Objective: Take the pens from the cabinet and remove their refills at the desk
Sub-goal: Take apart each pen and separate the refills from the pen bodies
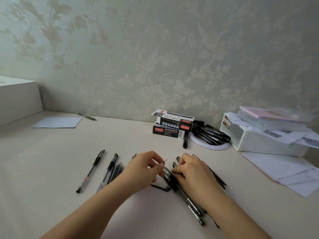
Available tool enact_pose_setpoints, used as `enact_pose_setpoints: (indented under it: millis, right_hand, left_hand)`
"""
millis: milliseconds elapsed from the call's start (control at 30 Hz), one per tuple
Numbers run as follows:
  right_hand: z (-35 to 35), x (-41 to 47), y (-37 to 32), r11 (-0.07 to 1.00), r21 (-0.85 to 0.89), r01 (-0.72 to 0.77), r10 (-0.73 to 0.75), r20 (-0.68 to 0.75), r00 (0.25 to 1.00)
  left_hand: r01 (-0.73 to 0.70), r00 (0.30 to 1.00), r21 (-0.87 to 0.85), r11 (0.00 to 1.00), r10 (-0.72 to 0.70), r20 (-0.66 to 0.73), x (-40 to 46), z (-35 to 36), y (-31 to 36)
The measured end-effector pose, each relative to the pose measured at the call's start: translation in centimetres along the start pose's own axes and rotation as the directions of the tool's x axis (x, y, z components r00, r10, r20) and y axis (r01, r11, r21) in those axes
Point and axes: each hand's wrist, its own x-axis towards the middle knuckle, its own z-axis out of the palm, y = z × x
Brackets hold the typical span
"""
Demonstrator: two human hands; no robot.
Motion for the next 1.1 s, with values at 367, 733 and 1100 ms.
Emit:
enact_pose_setpoints:
  millis: [367, 733, 1100]
  right_hand:
    - [0.4, 0.7, -1.0, 0.996, 0.049, -0.071, 0.072, -0.02, 0.997]
    - [-0.3, 1.0, -1.7, 0.99, -0.139, -0.019, 0.028, 0.061, 0.998]
    - [-0.3, 0.9, -2.0, 0.987, -0.153, 0.042, -0.034, 0.06, 0.998]
  left_hand:
    - [0.06, 0.998, -0.085, 0.995, -0.057, 0.034, -0.1, 0.1, 0.0]
    - [0.04, 0.999, -0.079, 0.996, -0.039, 0.01, -0.1, 0.4, 0.0]
    - [-0.04, 0.999, -0.01, 0.999, 0.04, -0.012, 0.0, 0.5, -0.3]
